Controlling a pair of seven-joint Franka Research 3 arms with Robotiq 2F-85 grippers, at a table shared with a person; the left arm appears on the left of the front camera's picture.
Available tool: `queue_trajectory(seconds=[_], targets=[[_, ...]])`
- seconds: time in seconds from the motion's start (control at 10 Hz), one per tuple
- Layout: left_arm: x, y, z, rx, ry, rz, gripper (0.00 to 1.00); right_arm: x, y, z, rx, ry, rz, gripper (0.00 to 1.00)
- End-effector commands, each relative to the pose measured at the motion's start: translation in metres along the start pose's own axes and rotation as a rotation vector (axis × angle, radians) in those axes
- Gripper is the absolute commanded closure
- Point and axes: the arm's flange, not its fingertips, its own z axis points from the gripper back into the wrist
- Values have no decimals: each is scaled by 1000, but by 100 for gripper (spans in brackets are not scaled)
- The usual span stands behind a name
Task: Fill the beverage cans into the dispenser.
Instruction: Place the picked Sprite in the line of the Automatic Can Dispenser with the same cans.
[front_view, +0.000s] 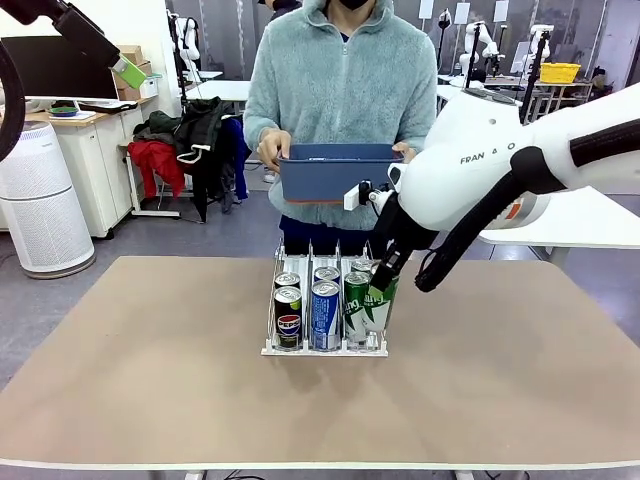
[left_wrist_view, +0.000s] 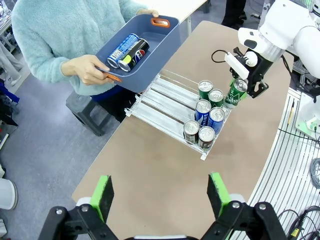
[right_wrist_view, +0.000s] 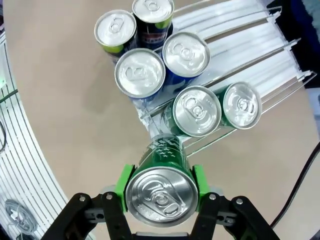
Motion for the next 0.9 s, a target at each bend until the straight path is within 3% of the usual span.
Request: queue_trajectory(seconds=[0.0,0.4,0.8], targets=[[0,1,-1,2,-9,-2,0,8,-21,-6,-25,-97,27,41],[0,1,-1,2,-9,-2,0,8,-23,-32,29,-156,27,41],[0,1,-1,2,-9,-2,0,7,-25,-49,-68,-224,63,41]])
